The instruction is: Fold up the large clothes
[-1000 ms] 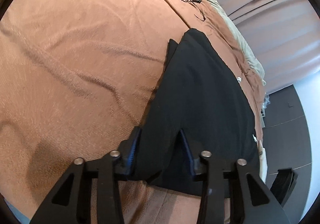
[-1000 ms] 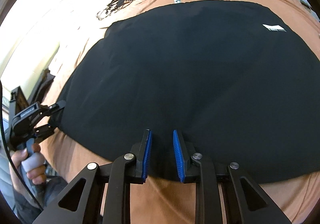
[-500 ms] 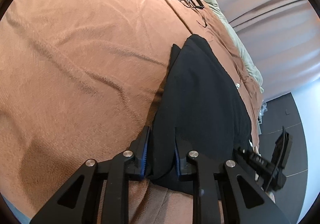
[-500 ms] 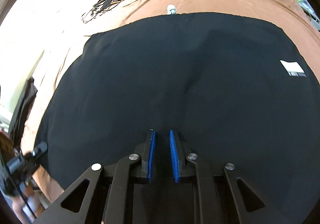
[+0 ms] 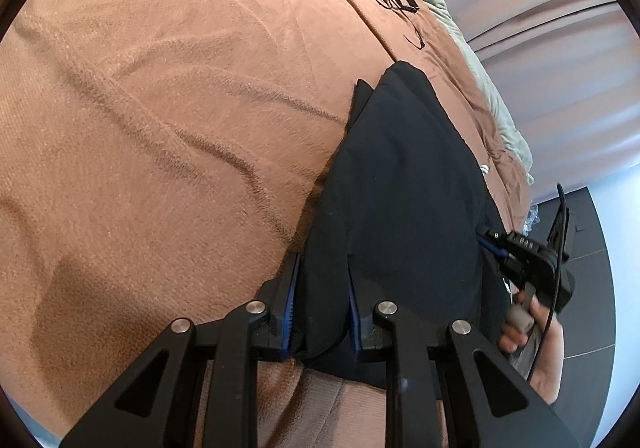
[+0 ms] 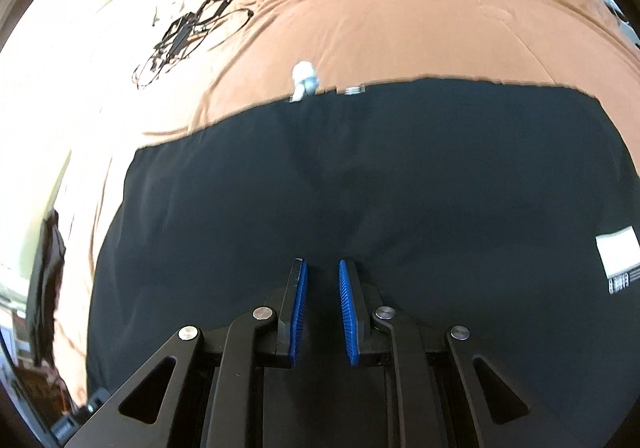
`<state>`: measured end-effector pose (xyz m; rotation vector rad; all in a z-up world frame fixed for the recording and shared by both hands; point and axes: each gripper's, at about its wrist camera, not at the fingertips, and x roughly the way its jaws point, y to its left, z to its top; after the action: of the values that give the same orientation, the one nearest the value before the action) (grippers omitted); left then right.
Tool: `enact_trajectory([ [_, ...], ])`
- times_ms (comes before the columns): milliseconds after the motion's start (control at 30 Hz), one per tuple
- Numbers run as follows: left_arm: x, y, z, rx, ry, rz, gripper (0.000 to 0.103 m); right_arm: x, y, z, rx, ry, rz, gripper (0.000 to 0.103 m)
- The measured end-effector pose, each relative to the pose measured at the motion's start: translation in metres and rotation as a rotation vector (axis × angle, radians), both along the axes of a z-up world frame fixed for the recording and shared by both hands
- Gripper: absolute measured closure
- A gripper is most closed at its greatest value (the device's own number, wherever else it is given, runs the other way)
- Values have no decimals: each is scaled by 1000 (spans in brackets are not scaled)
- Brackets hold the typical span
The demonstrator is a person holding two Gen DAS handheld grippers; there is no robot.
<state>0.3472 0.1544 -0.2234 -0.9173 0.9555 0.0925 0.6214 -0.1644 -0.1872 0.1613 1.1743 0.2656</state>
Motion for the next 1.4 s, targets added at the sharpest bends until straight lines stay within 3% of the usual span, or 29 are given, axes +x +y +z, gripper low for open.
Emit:
enact_trajectory([
  [333,7,1,-5,-1,20,-8,81,47,-14,-8,56,-4,-49,98],
  [500,9,0,-5,9,27,-11,81,50,-31,-5,156,-9,-82,97],
  [567,9,0,-6,5,24,-11,81,44,-36,5,179,-11,-88,89],
  [667,6,3,-6,-15,7,-6,82,25,-46,31,250,-50,-80,82],
  [733,4,4,-3,-19,-7,-8,84,5,-50,47,267,-81,-62,62],
  [800,2,4,4,-18,-31,-11,85,-21,-54,60,260,-99,-49,55],
  [933,-2,4,20,-34,-80,-22,87,-64,-52,73,247,-124,2,55],
  [1167,0,-10,72,-31,-188,-91,89,-144,-55,65,221,-124,62,56],
  [1400,9,-29,116,-21,-262,-145,89,-186,-59,50,251,-101,72,76],
])
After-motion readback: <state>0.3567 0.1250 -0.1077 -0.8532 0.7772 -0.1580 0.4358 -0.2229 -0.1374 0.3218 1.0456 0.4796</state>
